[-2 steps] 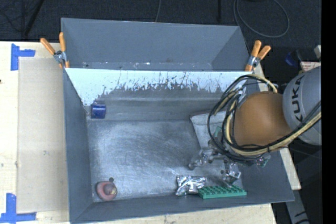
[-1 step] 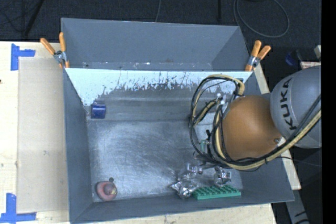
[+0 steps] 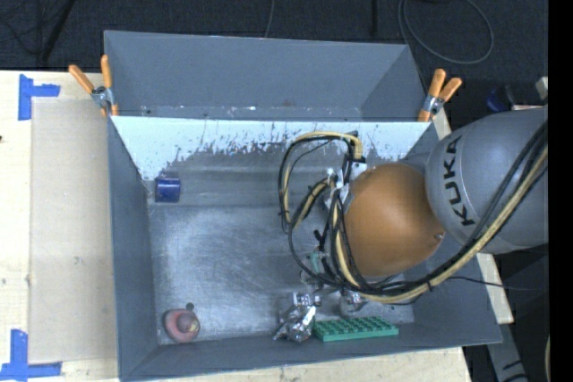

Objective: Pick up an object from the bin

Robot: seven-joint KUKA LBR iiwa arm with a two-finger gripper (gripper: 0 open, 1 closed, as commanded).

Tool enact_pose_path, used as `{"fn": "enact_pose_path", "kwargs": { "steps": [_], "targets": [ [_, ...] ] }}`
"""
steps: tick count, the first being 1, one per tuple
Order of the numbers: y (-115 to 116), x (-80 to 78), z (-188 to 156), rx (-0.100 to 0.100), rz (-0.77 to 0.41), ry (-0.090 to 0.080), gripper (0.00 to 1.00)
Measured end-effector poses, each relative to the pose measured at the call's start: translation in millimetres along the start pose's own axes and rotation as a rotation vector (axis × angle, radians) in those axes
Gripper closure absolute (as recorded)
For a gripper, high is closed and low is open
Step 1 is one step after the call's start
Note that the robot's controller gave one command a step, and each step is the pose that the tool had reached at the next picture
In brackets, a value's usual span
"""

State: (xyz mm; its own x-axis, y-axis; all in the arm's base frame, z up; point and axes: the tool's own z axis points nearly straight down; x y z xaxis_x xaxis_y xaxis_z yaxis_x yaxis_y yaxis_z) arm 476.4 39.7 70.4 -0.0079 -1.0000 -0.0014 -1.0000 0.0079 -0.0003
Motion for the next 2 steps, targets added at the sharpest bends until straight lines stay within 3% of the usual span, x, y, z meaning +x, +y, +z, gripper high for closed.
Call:
{"fn": "enact_pose_path", "kwargs": {
  "steps": [1,2],
  "targets": [
    [-0.7,1.9,-1.4,0.0,0.001,0.005,1.0],
    [-0.2,-1.4,-75.5,0.004,0.051,0.0,1.0]
  ]
}}
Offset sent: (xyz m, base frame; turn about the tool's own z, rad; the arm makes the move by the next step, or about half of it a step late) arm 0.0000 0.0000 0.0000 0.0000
